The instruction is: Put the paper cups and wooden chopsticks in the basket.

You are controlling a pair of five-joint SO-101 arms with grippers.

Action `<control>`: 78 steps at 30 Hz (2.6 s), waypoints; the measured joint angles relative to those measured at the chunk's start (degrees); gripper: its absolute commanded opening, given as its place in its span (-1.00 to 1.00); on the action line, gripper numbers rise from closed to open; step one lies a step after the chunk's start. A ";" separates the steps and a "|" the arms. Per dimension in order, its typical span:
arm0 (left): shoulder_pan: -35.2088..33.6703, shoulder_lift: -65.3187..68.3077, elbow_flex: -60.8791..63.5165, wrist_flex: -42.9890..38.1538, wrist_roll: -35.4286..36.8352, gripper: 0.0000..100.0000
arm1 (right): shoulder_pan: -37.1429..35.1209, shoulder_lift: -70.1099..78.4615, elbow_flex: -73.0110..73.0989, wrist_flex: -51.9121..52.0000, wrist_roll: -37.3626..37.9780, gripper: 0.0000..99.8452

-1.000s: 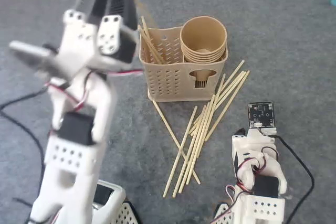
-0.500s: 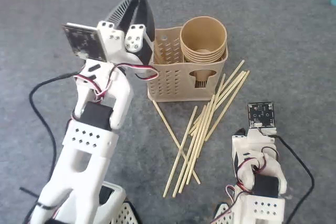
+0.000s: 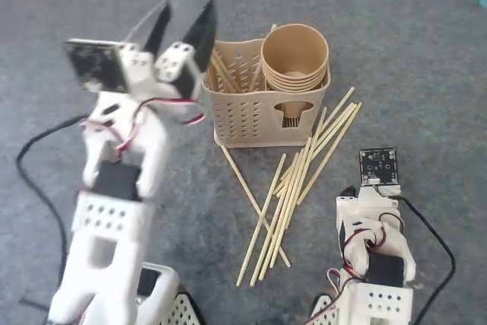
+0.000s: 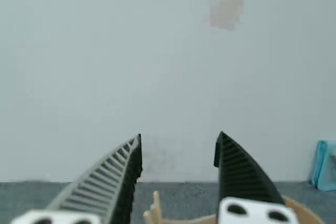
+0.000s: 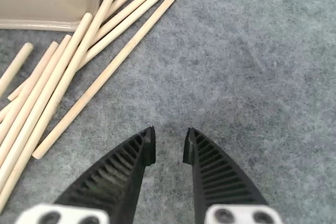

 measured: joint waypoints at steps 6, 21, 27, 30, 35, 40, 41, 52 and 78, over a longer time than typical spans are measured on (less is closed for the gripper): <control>-8.35 -10.99 0.00 25.05 0.00 -0.57 | 0.00 0.00 -0.09 0.00 -0.35 -0.80; -21.45 -25.32 40.62 26.55 -0.09 -0.56 | 0.09 0.00 -5.80 7.47 -3.52 -0.79; -21.63 -27.25 47.38 23.21 -3.25 -0.56 | 0.00 -0.09 -11.60 8.00 -3.43 -0.80; -21.63 -27.25 47.47 23.21 -3.43 -0.56 | -1.05 2.81 -14.42 6.33 -3.34 -0.80; -21.63 -27.25 47.47 23.21 -3.43 -0.56 | -1.05 17.93 -23.65 2.99 -5.80 -0.80; -21.63 -27.25 47.47 23.21 -3.43 -0.56 | -1.05 41.49 -37.10 0.09 -11.34 -0.79; -21.63 -27.25 47.47 23.21 -3.43 -0.56 | -0.97 46.33 -39.82 -0.70 -12.66 -0.79; -21.63 -27.34 48.09 23.21 -3.43 -0.56 | -0.79 90.73 -64.70 -7.91 -21.36 -0.79; -21.63 -27.34 48.53 22.51 -5.98 -0.56 | -0.62 137.85 -105.41 -5.36 -22.42 -0.97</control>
